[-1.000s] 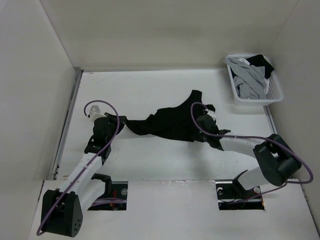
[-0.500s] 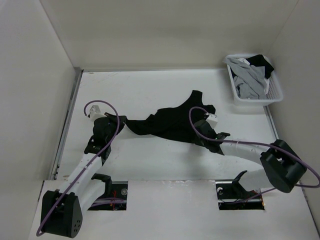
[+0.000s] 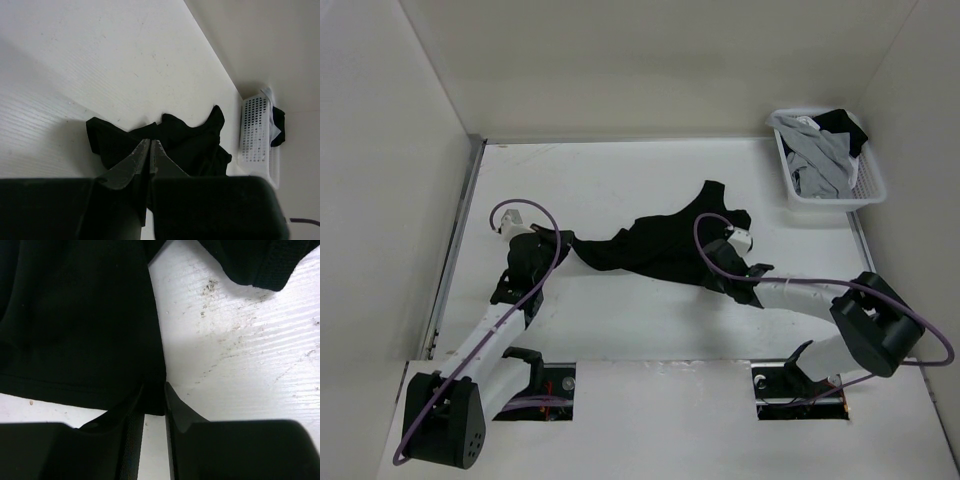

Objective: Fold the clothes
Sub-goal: Flatten the tank top out

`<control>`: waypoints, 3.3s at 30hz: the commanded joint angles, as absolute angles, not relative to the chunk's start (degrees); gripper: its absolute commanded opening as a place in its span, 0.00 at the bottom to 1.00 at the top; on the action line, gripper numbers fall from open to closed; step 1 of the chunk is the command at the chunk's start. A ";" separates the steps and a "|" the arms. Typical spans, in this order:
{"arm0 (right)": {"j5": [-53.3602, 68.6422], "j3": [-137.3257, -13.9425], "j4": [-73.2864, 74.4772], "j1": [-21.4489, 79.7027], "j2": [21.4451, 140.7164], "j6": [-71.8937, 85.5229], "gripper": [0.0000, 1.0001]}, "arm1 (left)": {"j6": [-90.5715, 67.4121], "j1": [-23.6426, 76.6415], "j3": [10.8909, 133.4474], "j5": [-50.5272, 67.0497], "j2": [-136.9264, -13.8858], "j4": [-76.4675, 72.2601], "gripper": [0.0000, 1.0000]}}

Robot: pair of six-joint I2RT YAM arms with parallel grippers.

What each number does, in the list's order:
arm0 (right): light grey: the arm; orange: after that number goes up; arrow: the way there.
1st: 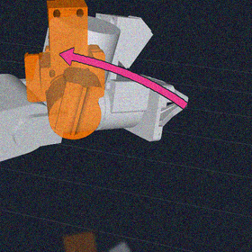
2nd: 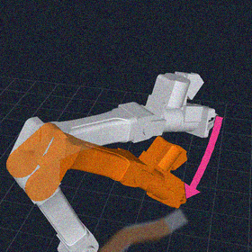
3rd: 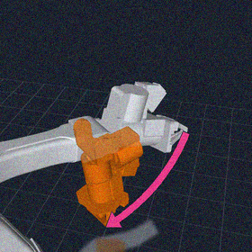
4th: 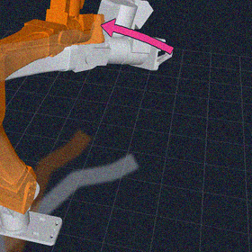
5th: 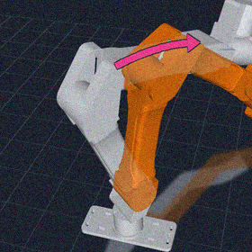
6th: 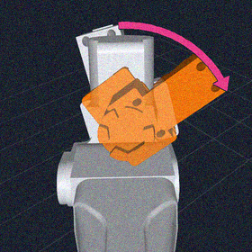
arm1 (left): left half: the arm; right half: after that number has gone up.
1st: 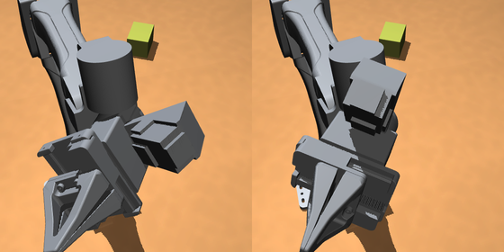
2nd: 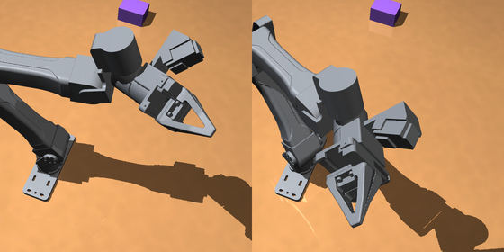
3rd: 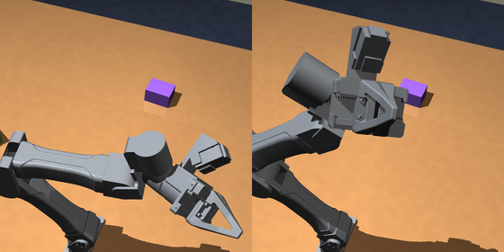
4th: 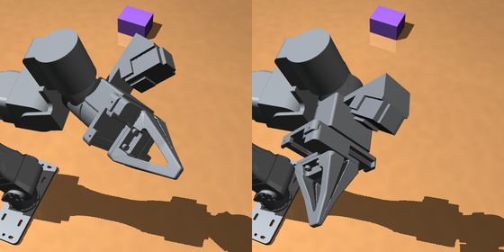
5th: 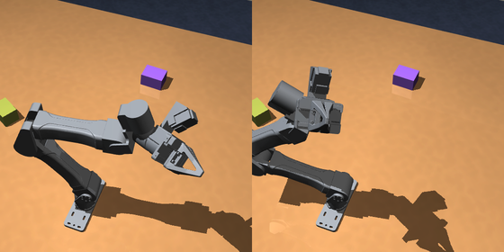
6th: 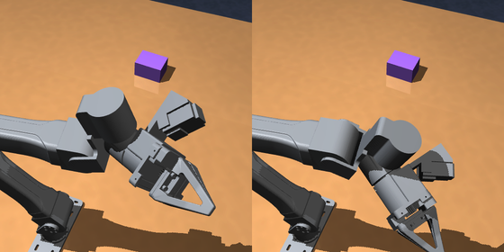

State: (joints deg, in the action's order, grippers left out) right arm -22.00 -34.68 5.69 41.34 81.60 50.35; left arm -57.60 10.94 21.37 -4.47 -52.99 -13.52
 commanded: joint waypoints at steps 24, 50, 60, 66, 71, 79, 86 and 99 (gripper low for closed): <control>-27.85 -36.72 8.60 43.90 67.01 47.75 0.00 | -59.85 10.41 25.04 -4.31 -50.28 -16.35 0.00; -31.30 -111.18 25.05 50.77 58.87 11.25 0.01 | -54.59 6.73 78.92 -13.53 -37.52 -0.88 0.00; 0.51 -105.73 19.43 17.72 81.45 27.33 0.01 | -54.14 2.51 68.64 -12.40 -60.08 -4.56 0.00; 4.30 -121.08 21.61 13.06 99.20 28.65 0.01 | -55.20 -0.84 79.78 -9.32 -77.58 -6.33 0.00; 5.36 -136.12 25.58 11.47 106.08 29.62 0.00 | -54.14 -1.45 91.48 -6.95 -83.67 -5.10 0.00; 5.71 -145.37 27.07 11.73 104.16 29.44 0.01 | -52.30 -1.98 96.16 -6.15 -79.99 -5.62 0.00; 5.36 -120.74 22.52 11.47 91.35 28.65 0.02 | -51.68 -1.10 83.96 -7.82 -72.52 -7.64 0.00; -4.21 -42.75 8.16 28.76 42.31 35.14 0.01 | -49.85 3.47 35.16 -11.25 -25.44 10.85 0.00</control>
